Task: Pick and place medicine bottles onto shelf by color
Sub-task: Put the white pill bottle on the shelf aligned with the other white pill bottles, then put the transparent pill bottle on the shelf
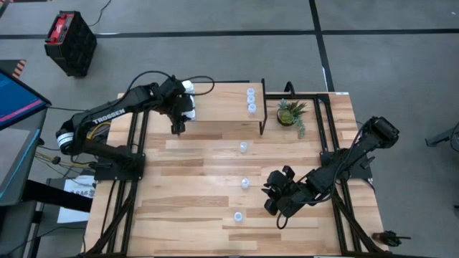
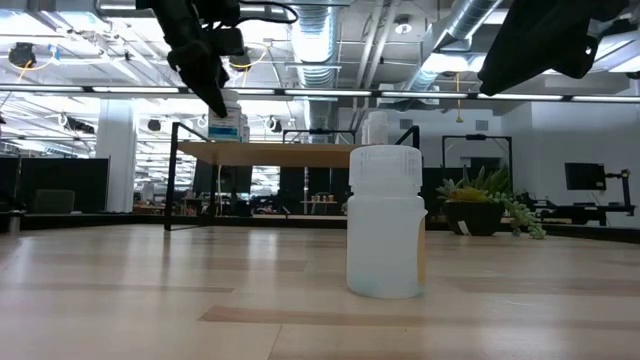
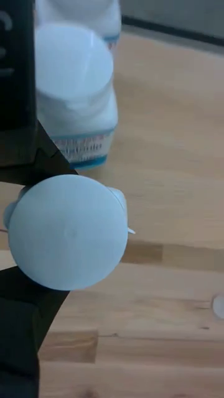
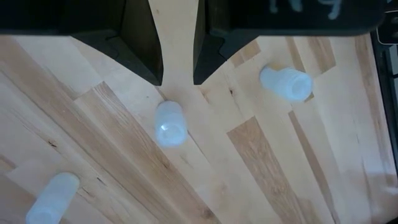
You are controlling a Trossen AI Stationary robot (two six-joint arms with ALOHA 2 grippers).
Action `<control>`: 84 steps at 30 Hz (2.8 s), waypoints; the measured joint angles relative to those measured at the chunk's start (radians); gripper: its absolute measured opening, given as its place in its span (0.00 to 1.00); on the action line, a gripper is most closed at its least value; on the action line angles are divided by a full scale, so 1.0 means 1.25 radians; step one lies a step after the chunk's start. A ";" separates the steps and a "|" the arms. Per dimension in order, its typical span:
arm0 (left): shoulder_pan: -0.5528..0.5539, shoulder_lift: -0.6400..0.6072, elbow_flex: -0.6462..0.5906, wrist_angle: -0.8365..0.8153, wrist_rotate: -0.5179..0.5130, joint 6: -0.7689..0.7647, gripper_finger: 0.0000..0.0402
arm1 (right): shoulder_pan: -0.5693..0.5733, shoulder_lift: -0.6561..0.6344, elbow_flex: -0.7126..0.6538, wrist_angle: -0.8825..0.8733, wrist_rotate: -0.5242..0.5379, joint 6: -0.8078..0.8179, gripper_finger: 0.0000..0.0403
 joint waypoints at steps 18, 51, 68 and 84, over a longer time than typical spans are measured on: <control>0.043 0.000 0.018 0.001 -0.004 0.113 0.35 | 0.000 0.000 0.000 -0.002 0.000 -0.001 0.28; 0.043 0.000 0.018 0.024 -0.041 0.106 0.59 | 0.001 0.000 0.000 -0.003 -0.003 -0.001 0.28; 0.032 -0.017 0.018 0.033 -0.074 0.076 0.58 | 0.001 0.000 0.000 -0.003 -0.019 -0.001 0.28; -0.082 -0.147 0.018 0.036 -0.209 0.060 0.58 | 0.001 0.000 0.000 -0.003 -0.019 0.000 0.28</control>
